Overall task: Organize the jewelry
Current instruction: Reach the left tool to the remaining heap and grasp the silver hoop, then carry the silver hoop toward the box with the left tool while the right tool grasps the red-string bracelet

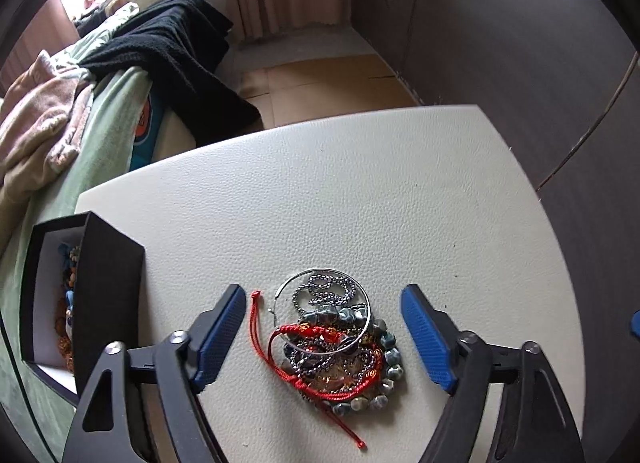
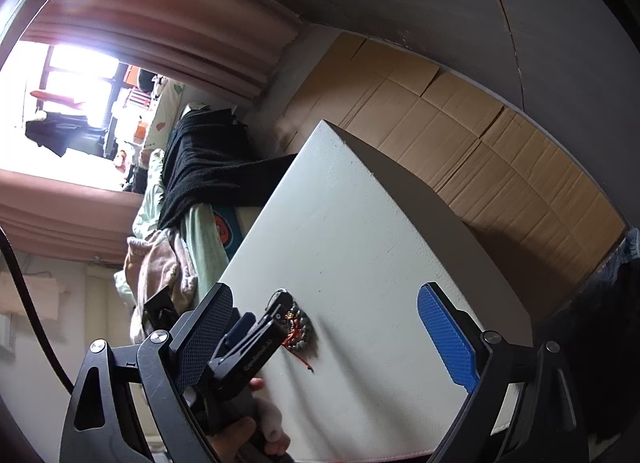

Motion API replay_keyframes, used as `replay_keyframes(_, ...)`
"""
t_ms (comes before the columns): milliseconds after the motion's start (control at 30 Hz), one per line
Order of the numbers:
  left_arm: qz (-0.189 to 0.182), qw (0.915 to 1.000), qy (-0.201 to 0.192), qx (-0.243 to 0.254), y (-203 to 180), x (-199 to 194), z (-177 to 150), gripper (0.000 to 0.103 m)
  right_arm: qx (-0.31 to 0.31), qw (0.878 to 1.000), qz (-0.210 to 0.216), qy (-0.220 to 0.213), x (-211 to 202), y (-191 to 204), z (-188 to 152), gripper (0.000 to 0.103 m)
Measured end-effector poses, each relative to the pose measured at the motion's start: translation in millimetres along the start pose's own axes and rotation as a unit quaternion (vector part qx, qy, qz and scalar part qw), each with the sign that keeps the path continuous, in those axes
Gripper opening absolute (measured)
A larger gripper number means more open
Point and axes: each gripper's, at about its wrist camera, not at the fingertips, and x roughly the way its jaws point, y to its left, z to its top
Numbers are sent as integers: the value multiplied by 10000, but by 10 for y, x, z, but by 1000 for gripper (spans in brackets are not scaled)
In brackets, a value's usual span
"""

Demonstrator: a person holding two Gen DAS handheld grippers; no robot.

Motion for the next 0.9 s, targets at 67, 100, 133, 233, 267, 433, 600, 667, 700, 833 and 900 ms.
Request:
replay_keyframes(67, 56, 10000, 79, -4, -3, 59, 9, 65, 51, 10000, 32, 36, 9, -19, 7, 94)
replay_keyframes(100, 53, 10000, 74, -9, -1, 71, 4, 65, 54, 10000, 30, 36, 9, -20, 7, 94)
replay_keyframes(133, 66, 10000, 13, 10, 5, 65, 3, 60, 48, 10000, 20, 31, 12, -16, 7, 94)
replay_keyframes(233, -6, 10000, 9, 50, 16, 41, 0, 52, 38, 10000, -34, 36, 31, -2, -1, 94)
replay_keyframes(267, -19, 10000, -17, 31, 29, 24, -6, 52, 44, 10000, -45, 44, 35, -14, 1, 94)
replay_keyframes(433, -264, 9993, -194, -172, 182, -193, -76, 52, 35, 9999, -103, 128, 104, 11, -23, 94)
replay_keyframes(600, -513, 9966, -476, -425, 391, -501, -143, 52, -68, 9998, -79, 185, 181, 87, -51, 94)
replay_keyframes(667, -637, 9948, -558, -569, 492, -590, -189, 52, -118, 9996, -30, 246, 239, 123, -79, 94)
replay_keyframes(700, -692, 9938, -595, -631, 542, -614, -204, 52, -137, 9995, -20, 270, 263, 139, -93, 94)
replay_keyframes(833, -877, 9896, -691, -911, 730, -657, -299, 52, -319, 9989, -32, 356, 397, 239, -181, 94)
replay_keyframes(900, -971, 9872, -691, -1062, 831, -679, -303, 52, -427, 9983, -10, 404, 454, 285, -236, 94)
